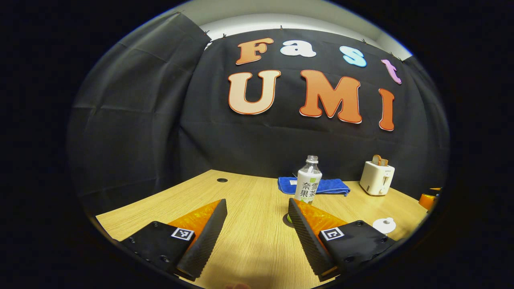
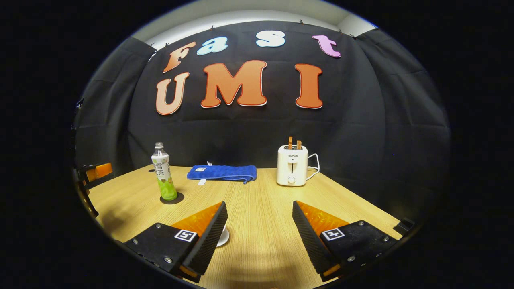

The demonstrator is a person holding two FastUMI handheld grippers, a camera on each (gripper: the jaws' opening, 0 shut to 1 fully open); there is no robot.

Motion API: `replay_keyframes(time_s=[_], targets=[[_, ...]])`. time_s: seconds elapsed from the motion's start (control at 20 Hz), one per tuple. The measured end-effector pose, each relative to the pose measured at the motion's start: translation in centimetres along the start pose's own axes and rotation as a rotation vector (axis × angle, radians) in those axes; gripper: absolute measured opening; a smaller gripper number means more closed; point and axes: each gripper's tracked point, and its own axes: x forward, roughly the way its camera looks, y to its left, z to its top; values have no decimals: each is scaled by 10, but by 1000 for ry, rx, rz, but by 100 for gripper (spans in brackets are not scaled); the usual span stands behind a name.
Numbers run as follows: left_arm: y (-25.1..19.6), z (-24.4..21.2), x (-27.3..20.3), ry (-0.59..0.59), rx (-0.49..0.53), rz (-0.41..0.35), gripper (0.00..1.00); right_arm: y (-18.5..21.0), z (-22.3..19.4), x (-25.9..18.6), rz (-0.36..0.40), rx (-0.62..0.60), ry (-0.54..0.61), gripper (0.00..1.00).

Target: Open the teacup lid with one hand, grasp the water bottle and pour water into the teacup with the other hand; after pouring, place the water bottle on the coaster and then close the teacup lid.

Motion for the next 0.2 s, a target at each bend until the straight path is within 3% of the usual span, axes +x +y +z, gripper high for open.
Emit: replay_keyframes(time_s=[0.2], targets=[[4,-3,0,-1,6,-2,98,1,2,2,1,5,-4,97]])
